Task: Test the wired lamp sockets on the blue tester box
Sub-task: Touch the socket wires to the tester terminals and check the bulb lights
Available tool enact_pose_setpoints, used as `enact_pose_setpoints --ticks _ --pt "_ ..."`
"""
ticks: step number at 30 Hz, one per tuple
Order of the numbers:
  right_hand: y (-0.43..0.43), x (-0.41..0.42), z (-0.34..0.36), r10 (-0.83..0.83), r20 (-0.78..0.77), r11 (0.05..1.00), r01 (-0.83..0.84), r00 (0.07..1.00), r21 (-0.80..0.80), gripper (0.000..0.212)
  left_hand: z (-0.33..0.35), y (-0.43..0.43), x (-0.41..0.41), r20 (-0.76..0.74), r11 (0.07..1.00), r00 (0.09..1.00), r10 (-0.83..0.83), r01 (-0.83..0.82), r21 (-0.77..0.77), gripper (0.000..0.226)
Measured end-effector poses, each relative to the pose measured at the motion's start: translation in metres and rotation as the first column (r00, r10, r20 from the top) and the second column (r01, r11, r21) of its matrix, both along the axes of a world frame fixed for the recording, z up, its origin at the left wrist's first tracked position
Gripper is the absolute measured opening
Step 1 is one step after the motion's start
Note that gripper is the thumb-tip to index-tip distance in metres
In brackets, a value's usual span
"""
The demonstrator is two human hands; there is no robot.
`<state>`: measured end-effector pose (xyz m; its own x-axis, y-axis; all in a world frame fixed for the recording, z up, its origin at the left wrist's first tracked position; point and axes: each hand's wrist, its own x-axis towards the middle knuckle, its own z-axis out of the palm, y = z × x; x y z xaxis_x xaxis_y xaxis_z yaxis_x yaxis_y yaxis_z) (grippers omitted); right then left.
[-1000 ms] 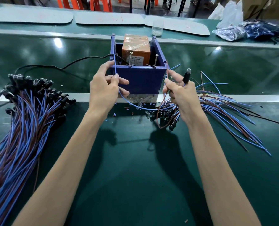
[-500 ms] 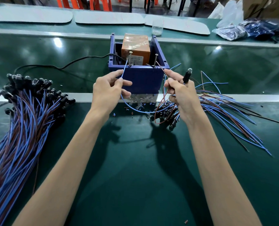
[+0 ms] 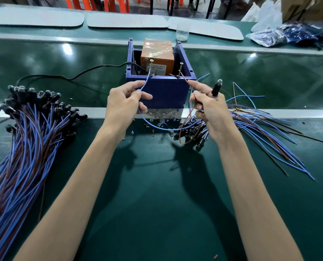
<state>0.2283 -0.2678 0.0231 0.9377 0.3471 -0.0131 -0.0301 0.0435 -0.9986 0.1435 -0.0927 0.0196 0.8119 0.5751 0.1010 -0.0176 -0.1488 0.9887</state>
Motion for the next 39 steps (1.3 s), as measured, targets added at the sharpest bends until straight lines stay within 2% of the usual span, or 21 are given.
enact_pose_setpoints --ticks 17,39 --pt "-0.0011 0.0008 -0.0009 0.024 -0.042 0.997 -0.021 0.999 0.074 0.037 -0.0022 0.0059 0.0008 0.007 1.000 1.000 0.020 -0.020 0.016 0.042" --pt "-0.0024 0.0019 0.0007 0.011 -0.060 0.998 -0.007 0.998 0.069 0.039 0.0034 0.0043 -0.0019 -0.027 1.000 1.000 -0.007 0.007 -0.005 0.040"
